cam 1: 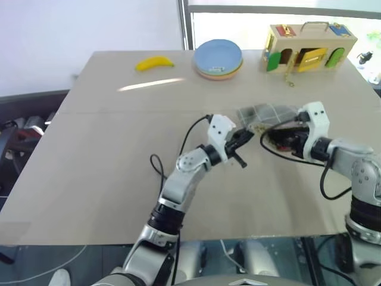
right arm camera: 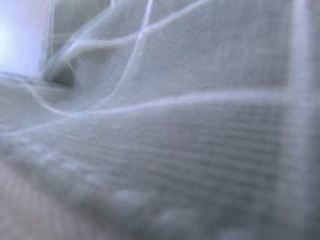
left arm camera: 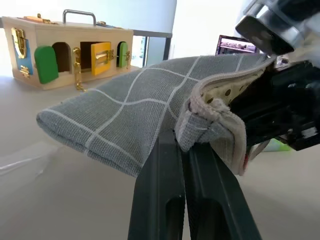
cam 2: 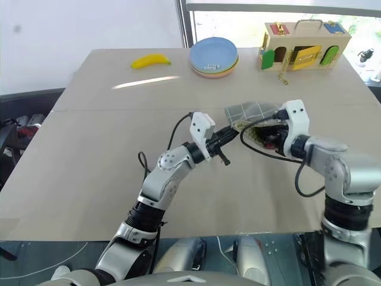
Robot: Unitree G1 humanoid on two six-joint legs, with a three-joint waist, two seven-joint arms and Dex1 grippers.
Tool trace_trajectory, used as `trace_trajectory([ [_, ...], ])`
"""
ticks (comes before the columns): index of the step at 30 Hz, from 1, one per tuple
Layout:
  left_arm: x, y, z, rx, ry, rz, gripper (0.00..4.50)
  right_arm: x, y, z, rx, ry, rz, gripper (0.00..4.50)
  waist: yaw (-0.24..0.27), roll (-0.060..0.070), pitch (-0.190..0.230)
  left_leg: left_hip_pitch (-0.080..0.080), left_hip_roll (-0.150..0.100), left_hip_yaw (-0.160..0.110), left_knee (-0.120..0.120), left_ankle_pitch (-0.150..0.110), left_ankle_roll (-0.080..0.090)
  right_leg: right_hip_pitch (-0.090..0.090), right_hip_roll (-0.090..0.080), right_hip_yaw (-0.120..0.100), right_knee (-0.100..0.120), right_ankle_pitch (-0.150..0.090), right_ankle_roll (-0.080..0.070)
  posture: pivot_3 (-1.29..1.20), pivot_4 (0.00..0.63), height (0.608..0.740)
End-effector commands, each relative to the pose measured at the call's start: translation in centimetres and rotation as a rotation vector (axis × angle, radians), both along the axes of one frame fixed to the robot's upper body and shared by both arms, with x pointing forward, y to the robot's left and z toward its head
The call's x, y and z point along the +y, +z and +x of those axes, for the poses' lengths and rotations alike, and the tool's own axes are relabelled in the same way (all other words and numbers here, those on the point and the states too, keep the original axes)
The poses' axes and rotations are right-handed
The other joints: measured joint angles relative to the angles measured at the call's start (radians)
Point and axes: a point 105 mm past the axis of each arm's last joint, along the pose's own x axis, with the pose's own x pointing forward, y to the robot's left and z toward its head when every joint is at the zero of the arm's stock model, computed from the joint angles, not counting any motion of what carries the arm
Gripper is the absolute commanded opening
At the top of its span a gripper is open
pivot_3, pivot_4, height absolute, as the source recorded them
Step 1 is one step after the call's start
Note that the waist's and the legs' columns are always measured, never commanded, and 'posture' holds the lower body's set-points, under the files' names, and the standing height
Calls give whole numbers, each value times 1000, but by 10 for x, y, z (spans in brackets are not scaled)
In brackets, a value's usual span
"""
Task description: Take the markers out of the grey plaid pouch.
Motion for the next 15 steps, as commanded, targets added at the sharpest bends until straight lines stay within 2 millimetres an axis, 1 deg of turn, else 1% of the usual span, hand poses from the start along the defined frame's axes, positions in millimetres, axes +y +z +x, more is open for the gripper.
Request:
trace_trajectory([
  [1, -1, 8, 4, -62, 51, 0, 0, -5, 12, -5, 12, -16, 45, 379, 4, 0, 0, 0, 0, 0, 0, 0, 0, 0, 0, 0, 0, 0, 0, 0, 150, 740],
  [4, 3, 11, 14, -90, 121, -2, 0, -3, 10, -8, 29, 11, 76, 379, 2, 0, 0, 0, -1, 0, 0, 0, 0, 0, 0, 0, -1, 0, 0, 0, 150, 740],
  [6, 5, 12, 18, -89, 149, -5, 0, -2, 10, -11, 28, 33, 61, 379, 1, 0, 0, 0, -1, 0, 0, 0, 0, 0, 0, 0, -1, 0, 0, 0, 150, 740],
  [9, 7, 11, 22, -81, 177, -7, 0, -9, 5, -17, 4, 42, -121, 379, 3, 0, 0, 0, -1, 0, 0, 0, 0, 0, 0, 0, 0, 0, 0, 0, 150, 740],
  [11, 8, 10, 24, -69, 185, -13, 0, -17, 3, -16, -48, 41, -238, 379, 3, 0, 0, 0, -1, 0, 0, 0, 0, 0, -1, -1, -1, 0, 0, 0, 150, 740],
  [13, 11, 10, 27, -55, 199, -17, 0, -26, 4, -15, -89, 44, -313, 379, 1, 0, 0, 0, -1, 1, 0, 0, 0, 0, -1, 0, -1, 0, 0, 0, 150, 740],
  [15, 16, 10, 32, -43, 219, -17, 0, -36, 3, -17, -139, 83, -441, 379, 1, 0, 0, 0, -1, 1, 0, 0, 0, 0, 0, 0, 0, 0, 0, 0, 150, 740],
])
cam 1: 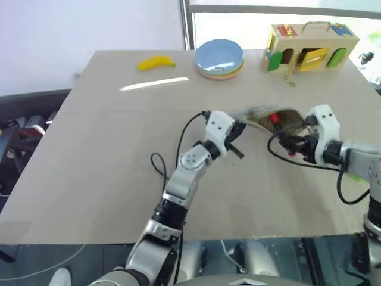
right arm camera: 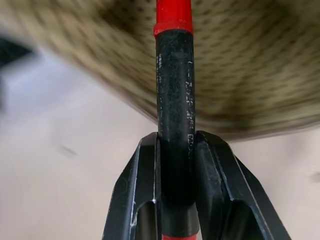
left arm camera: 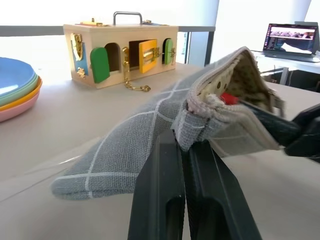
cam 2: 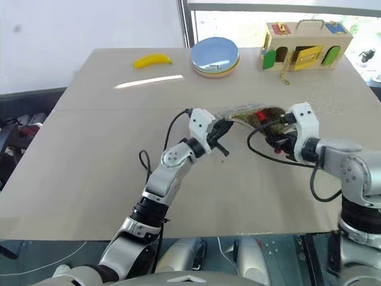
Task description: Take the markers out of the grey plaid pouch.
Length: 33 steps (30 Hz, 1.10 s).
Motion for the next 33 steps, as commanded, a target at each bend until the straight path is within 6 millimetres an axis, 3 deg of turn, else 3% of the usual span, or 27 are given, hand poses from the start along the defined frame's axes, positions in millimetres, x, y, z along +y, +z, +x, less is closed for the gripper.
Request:
trace_trajectory([
  [1, 5, 13, 7, -22, 25, -30, 0, -9, 17, -1, -179, 118, -215, 379, 1, 0, 0, 0, 0, 0, 0, 0, 0, 0, 0, 0, 0, 0, 0, 0, 150, 740],
  [6, 21, 14, 21, -6, 77, -30, 0, -19, 13, -16, -301, 362, -476, 379, 1, 0, 0, 0, 0, 0, 0, 0, 0, 0, 1, -2, 0, 0, 0, 0, 150, 740],
  [9, 32, 15, 29, -7, 110, -22, 0, -34, 4, -21, -303, 394, -526, 379, 2, -1, 0, 1, 0, 1, 1, 0, 0, 1, 1, -2, 0, 0, 0, 0, 150, 740],
  [16, 63, 13, 36, -26, 141, 51, 0, -82, -43, -36, -119, 251, -484, 379, 4, -1, 0, 1, 1, 0, 1, 0, 0, 1, 0, 0, 0, 0, 0, 0, 150, 740],
  [18, 74, 12, 37, -14, 148, 64, 0, -90, -50, -39, -82, 221, -463, 1571, 4, -1, 0, 1, 0, 0, 1, 0, 0, 1, 0, 0, 0, 0, 0, 0, 150, 740],
  [19, 80, 11, 38, -5, 150, 70, 0, -94, -50, -39, -89, 206, -469, 1768, 3, -1, 0, 1, 0, 0, 1, 0, 0, 1, 0, 0, 0, 0, 0, 0, 150, 740],
  [22, 91, 9, 36, 4, 139, 95, 0, -97, -47, -39, -90, 179, -457, 3280, 2, -1, 0, 1, 1, 0, 1, 0, 0, 1, 1, 0, 0, 0, 0, 0, 150, 740],
  [24, 98, 7, 31, 6, 116, 123, 0, -90, -41, -43, -95, 200, -407, 4055, 2, -1, 0, 1, 1, 0, 1, 0, 0, 1, 1, 0, 0, 0, 0, 0, 150, 740],
  [26, 109, 5, 25, 4, 106, 154, 0, -82, -27, -49, -141, 207, -319, 4055, 3, -1, 0, 1, 1, 0, 1, 0, 0, 1, 1, 0, 0, 0, 0, 0, 150, 740],
  [29, 127, 4, 18, -24, 131, 200, 885, -77, -11, -62, -202, 193, -211, 4094, 3, -1, 0, 1, 1, -1, -1, 0, 0, 1, 1, 0, -1, 0, 0, 0, 150, 740],
  [33, 149, -1, 8, -86, 172, 297, 2700, -74, -8, -83, -211, 176, -108, 4094, 9, -1, 0, 2, 1, -2, 1, 0, 0, 3, 0, -1, -1, 0, 0, 0, 150, 740],
])
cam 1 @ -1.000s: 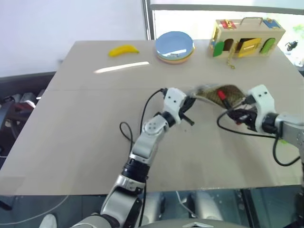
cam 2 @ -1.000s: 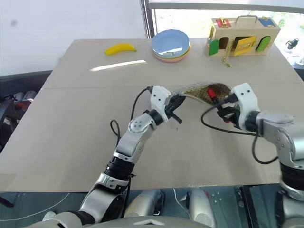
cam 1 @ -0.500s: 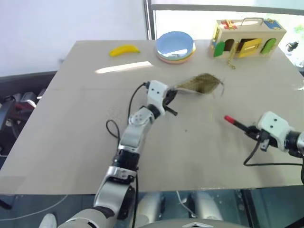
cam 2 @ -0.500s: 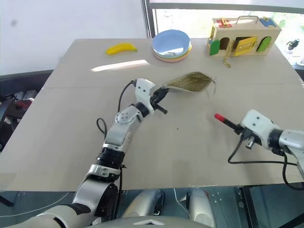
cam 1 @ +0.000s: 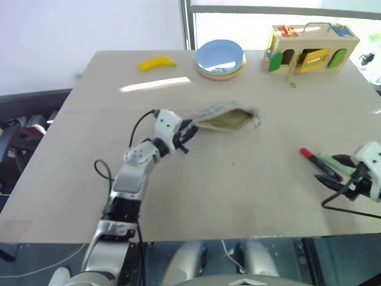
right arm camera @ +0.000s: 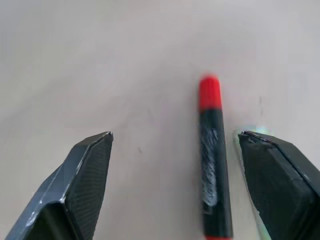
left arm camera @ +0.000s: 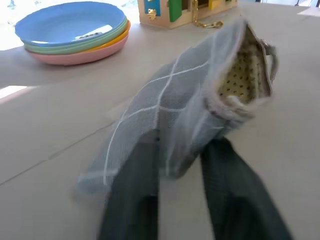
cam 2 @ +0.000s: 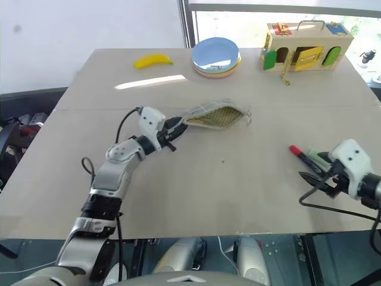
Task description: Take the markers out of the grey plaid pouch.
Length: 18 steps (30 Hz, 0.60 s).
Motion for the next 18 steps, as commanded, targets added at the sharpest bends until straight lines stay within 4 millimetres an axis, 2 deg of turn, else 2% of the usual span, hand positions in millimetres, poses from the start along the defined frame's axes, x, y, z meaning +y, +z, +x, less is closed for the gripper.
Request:
trace_trajectory([
  [1, 12, 16, -10, -110, 0, 63, 3219, 4, 13, -16, -33, 7, 71, 4094, 2, 0, 0, 0, 0, 0, 0, 0, 0, 0, 0, 0, 0, 0, 0, 0, 150, 740],
  [2, 17, 14, -14, -107, -2, 79, 3769, 5, 13, -23, -27, 10, 98, 4094, 1, 0, 0, 1, 0, 0, 0, 0, 0, 1, 0, 0, 0, 0, 0, 0, 150, 740],
  [6, 38, 1, -30, -29, 25, 123, 3769, 16, 7, -47, -2, 13, 208, 4094, -2, 0, 0, 2, 0, 0, -1, 0, 0, 1, 0, 0, 0, 0, 0, 0, 150, 740],
  [9, 46, -10, -54, 93, -40, 85, 3769, 19, -6, -62, 18, 12, 201, 4094, -5, 1, -1, 3, 1, 0, -3, 0, 0, 1, 0, 1, 0, 0, 0, 0, 150, 740],
  [13, 54, -28, -89, 240, -116, 46, 3769, 7, -25, -74, 13, -28, 185, 4094, -8, 2, -1, 5, 1, 2, -3, -1, 1, 2, 0, 3, 0, 0, 0, 0, 150, 740],
  [18, 64, -40, -111, 312, -88, 25, 3769, -8, -36, -82, 2, -28, 171, 4094, -1, 3, 0, 17, 1, 2, -4, -5, 7, 15, -1, 2, -2, -1, 0, 0, 150, 740],
])
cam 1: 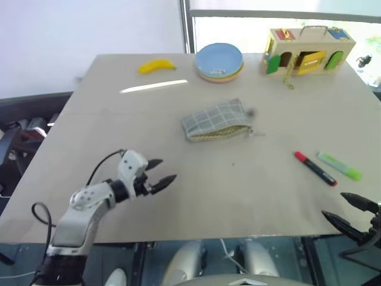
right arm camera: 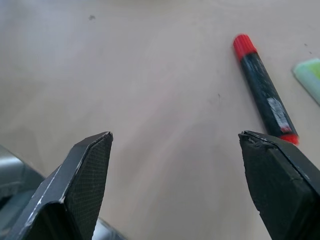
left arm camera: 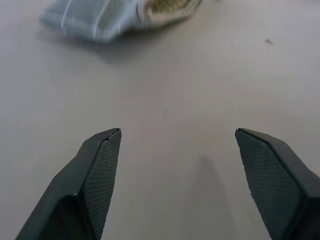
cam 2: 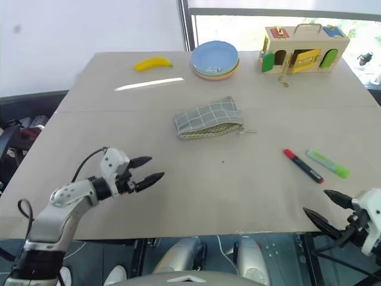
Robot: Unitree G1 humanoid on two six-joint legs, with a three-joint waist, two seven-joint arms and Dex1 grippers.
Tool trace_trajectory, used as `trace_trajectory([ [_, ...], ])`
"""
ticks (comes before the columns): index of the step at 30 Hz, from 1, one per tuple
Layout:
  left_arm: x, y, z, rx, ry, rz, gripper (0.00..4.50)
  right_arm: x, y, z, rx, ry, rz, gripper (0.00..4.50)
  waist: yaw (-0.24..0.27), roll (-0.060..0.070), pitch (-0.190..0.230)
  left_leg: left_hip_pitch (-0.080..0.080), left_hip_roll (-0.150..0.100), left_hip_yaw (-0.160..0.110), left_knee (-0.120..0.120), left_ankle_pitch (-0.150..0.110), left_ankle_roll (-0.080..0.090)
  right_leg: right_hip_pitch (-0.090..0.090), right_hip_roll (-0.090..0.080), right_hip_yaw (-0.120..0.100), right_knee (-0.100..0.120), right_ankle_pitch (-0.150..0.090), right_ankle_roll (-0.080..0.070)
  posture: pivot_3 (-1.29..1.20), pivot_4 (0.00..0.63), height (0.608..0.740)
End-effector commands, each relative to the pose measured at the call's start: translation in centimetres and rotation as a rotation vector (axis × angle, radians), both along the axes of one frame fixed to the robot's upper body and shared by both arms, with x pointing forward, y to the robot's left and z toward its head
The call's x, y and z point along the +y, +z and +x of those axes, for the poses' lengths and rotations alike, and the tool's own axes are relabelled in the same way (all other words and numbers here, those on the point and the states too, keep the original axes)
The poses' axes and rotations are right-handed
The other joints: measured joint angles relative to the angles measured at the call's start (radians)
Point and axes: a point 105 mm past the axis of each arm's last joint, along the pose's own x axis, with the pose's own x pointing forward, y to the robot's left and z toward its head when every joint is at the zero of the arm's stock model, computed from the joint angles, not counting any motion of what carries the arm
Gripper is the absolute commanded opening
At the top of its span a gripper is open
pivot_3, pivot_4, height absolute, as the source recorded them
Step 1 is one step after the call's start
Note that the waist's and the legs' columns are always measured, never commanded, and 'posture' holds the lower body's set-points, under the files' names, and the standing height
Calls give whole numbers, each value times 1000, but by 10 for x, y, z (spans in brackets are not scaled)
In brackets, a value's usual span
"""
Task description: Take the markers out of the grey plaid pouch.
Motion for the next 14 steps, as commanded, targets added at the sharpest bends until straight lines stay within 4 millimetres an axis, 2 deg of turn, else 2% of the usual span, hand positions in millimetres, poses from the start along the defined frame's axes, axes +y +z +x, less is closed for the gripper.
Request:
trace_trajectory([
  [1, 2, 14, -12, -30, -8, -21, 3769, -4, 4, -2, -44, 28, -8, 4094, -1, 0, 0, 0, 0, 0, 0, 0, 0, 0, 0, 0, 0, 0, 0, 0, 150, 740],
  [5, 1, 14, -21, -29, -12, -15, 3769, -6, 1, -1, -38, 65, -18, 4094, -2, 0, 0, 0, 1, 0, 0, 0, 0, 0, 0, 0, 0, 0, 0, 0, 150, 740],
  [14, 0, 19, -28, -45, -16, -44, 3769, -8, 0, 0, -29, 83, 15, 4094, -1, 0, 0, 0, 1, 0, -1, 0, 0, 0, 0, 0, -1, 0, 0, 0, 150, 740],
])
